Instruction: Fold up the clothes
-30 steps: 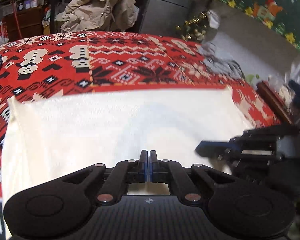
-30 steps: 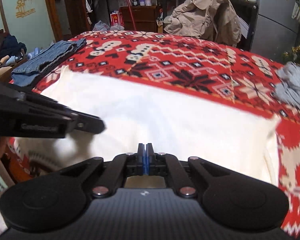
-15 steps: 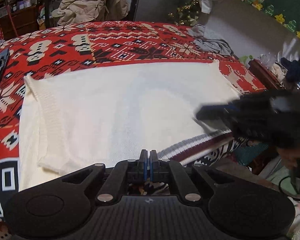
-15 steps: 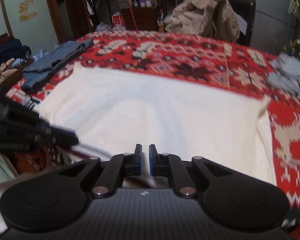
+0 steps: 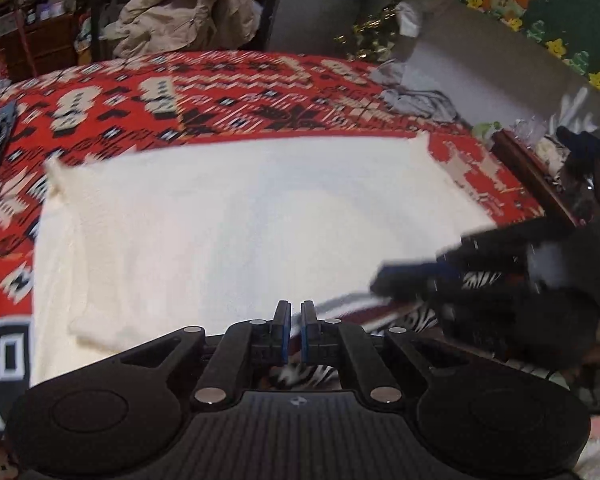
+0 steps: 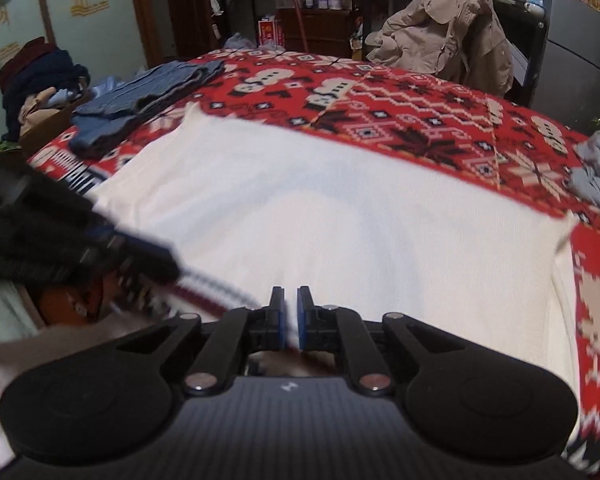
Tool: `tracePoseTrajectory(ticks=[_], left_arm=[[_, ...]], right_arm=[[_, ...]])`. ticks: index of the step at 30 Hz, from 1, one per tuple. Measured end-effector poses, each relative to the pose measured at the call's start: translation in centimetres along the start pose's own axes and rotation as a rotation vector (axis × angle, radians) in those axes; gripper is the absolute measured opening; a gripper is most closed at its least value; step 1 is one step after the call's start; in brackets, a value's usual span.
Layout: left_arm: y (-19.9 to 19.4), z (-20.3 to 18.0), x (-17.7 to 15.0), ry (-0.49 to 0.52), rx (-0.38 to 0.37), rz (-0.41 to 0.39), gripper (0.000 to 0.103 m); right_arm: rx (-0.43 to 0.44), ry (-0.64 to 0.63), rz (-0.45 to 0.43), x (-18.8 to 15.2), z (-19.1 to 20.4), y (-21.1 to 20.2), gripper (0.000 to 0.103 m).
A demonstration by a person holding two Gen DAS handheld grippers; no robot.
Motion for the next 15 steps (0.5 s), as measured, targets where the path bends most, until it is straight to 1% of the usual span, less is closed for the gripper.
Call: tracePoseTrajectory(ticks=[4, 7, 9, 12, 15], left_arm=[[1.6, -1.1, 1.4, 0.047, -0.021, -0.005, 0.003], [3.2, -1.0, 1.5, 0.042, -0.036, 0.024, 0.003], [3.6, -1.0, 1.2, 0.059, -0.014, 0.039, 0.004], [2.9, -1.0, 0.7, 0.062, -0.007, 0.059, 0.005], [1.9, -0.9, -0.1, 0.055, -0.006, 0.063, 0.006]], right_arm=[[0.0, 0.036, -0.016, -0.1, -0.7, -1.1, 0.007], [-0.026, 0.056, -0.038, 0.5, -1.2, -1.0, 0.007], [-0.038, 0.065, -0.037, 0.9, -1.6, -0.3, 0.007], [-0.048, 0.049, -0.002, 0.4, -1.7, 0.7, 0.007], [-0.042, 0.017, -0.002, -0.4, -1.5, -0.2, 0.007]])
Point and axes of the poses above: each gripper's, at about its wrist camera, not at the fingertips, and y roughly the way its jaws point, z to its left, x to its top, the point moved 3 cm from there along y, roughly the way its jaws point, and after that the axes turned 12 degrees about -x, right-handed, at the moved point
